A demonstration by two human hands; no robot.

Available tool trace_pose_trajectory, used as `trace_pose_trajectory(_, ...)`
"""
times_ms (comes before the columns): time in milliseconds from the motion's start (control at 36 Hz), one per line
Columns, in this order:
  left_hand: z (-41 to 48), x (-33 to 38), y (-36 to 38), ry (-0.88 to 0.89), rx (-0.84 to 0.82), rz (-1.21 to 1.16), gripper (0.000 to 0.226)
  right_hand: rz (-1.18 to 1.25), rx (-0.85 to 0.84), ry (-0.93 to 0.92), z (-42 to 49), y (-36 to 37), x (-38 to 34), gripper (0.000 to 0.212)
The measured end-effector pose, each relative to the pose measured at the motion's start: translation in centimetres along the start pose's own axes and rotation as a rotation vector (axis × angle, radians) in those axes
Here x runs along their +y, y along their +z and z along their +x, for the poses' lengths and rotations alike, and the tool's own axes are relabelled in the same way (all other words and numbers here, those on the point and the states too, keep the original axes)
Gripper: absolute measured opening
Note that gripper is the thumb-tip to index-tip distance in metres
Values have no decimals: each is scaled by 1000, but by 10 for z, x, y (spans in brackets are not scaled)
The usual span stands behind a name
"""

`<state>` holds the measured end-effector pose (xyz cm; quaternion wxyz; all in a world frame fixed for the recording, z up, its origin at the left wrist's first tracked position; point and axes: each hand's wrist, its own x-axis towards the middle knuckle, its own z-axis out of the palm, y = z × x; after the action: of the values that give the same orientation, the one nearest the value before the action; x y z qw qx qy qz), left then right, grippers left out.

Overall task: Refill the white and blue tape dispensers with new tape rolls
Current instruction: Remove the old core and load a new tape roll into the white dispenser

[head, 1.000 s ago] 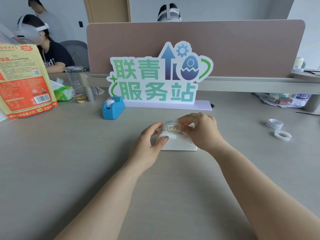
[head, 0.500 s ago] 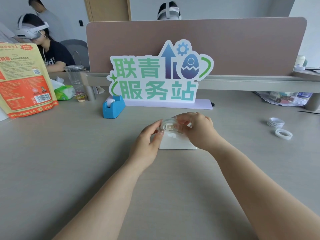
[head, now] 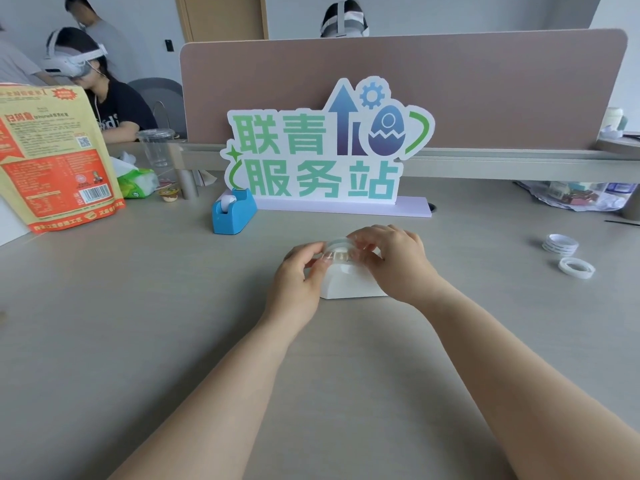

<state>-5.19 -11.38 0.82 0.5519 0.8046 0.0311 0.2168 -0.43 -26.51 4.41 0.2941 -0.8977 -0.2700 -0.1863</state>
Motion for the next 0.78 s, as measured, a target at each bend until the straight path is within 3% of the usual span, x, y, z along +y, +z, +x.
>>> trace_pose_trajectory(278,-1,3,0,3,-15,-23,11,26,-2,-2,-1,1,1,17)
trace_pose_trajectory(611,-1,2,-1,19,-51,-42,11,-53,17,-35,-1,-1,8,16)
trace_pose_trajectory(778,-1,-4,-2,3,-103,-18,44,-98,-17,-52,-2,-3,9,22)
